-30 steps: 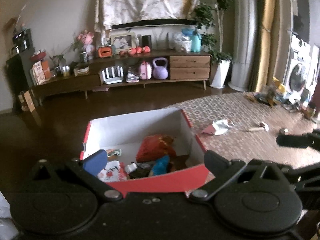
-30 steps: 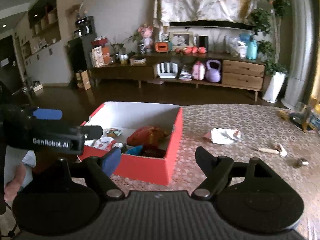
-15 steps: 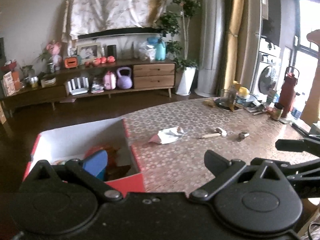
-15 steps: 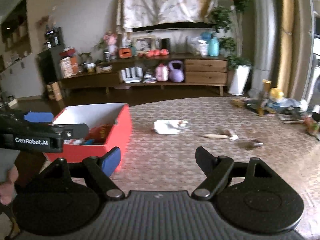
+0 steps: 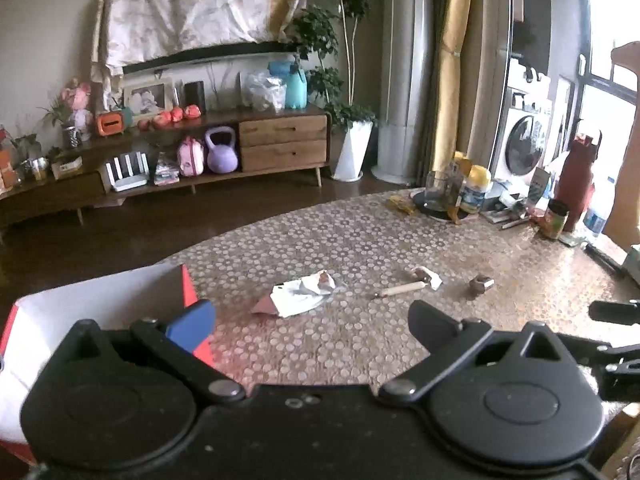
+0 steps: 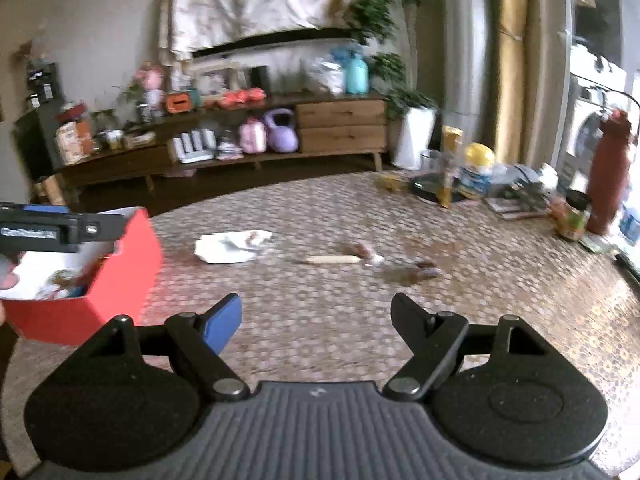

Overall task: Organize snacks
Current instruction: 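Withdraw both tools from the box back over the table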

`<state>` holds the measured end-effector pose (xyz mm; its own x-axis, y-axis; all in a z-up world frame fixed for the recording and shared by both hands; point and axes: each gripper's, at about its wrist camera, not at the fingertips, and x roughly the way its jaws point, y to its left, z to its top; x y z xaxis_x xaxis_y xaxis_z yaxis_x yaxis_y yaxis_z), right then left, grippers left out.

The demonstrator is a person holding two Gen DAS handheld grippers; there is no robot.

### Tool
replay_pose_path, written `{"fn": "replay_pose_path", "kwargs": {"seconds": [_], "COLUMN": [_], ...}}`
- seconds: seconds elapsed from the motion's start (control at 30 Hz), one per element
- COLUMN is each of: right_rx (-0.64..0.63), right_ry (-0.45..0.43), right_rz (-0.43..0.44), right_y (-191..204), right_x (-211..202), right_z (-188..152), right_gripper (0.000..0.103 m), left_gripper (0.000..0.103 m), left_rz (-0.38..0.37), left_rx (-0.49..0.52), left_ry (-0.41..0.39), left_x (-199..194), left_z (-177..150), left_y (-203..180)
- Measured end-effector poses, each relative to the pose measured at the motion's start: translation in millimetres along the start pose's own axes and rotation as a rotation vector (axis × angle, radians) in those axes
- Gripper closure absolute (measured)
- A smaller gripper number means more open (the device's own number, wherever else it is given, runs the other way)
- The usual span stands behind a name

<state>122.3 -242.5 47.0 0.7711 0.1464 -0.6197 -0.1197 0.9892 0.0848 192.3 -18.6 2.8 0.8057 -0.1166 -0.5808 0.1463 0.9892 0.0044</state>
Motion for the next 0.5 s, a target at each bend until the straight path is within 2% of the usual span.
{"fn": "replay_pose_path", "kwargs": {"seconds": [0.23, 0.5], "right_rx": [0.036, 0.009], "right_ry": [0.016, 0.061], "right_rz": [-0.051, -0.066], "right_y": [-41.0, -84.5], "right_x": [42.1, 109.1], "right_z": [16.2, 18.1], "right_gripper": [0.021, 0.021], "left_gripper": [0.0, 0.009], "left_rz": [-0.033, -0.014], "left_rx": [0.002, 0.048], "left_ry": [0.062, 0.146], "left_x": [53.9, 126.2], "left_z": [29.8, 26.9], "left_y": [5.6, 3.4]}}
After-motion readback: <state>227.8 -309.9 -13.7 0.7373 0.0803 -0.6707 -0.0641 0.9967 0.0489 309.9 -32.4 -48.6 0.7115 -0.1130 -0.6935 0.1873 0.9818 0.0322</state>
